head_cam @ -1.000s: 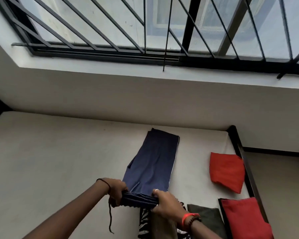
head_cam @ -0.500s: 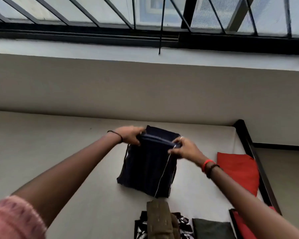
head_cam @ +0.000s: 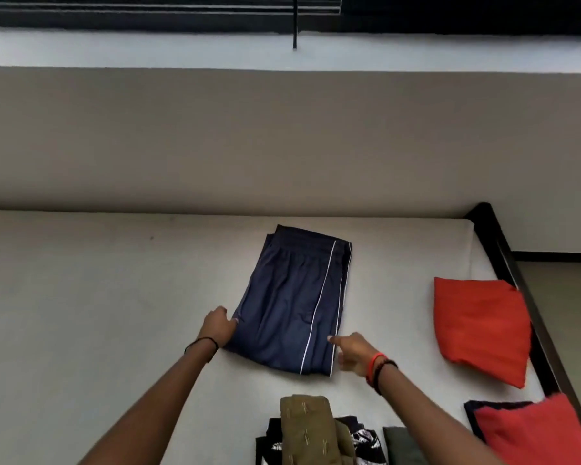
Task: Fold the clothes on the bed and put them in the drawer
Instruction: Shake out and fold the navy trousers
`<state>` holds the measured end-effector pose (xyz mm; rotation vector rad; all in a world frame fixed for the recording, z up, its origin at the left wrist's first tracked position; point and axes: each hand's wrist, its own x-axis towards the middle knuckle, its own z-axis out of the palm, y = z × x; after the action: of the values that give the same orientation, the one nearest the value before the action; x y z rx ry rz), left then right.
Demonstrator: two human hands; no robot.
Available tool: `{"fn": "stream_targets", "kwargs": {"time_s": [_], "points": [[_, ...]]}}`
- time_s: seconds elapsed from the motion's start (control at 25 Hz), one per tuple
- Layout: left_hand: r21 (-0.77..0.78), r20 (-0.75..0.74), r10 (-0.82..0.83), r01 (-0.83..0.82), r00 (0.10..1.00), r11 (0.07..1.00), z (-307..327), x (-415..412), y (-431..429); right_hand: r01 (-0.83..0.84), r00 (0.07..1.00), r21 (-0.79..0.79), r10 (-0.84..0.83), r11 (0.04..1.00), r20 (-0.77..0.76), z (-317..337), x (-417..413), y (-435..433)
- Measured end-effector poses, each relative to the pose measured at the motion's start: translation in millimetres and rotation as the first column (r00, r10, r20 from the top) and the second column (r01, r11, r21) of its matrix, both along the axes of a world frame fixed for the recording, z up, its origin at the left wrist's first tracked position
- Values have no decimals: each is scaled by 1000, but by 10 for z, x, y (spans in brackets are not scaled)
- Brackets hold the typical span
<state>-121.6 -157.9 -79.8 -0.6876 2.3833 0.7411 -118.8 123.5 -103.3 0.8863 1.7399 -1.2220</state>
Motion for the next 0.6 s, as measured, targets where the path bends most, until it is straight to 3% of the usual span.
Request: {"fn": "stream_targets", "kwargs": {"time_s": [0.16, 0.32, 0.44, 0.6], "points": [[150, 41, 343, -345, 938, 926, -386, 158, 129, 202, 978, -23, -203, 979, -55, -393, 179, -238], [176, 114, 345, -360, 932, 916, -508, 177, 71, 233, 971, -79, -236, 969, -28, -395, 246, -254], [237, 186, 297, -336, 937, 911, -373, 141, -11, 210, 967, -107, -223, 972, -121, -289, 307, -228], [347, 154, 303, -339, 940, 875, -49, 107, -111, 255, 936, -220, -297, 942, -190, -2, 312, -175]]}}
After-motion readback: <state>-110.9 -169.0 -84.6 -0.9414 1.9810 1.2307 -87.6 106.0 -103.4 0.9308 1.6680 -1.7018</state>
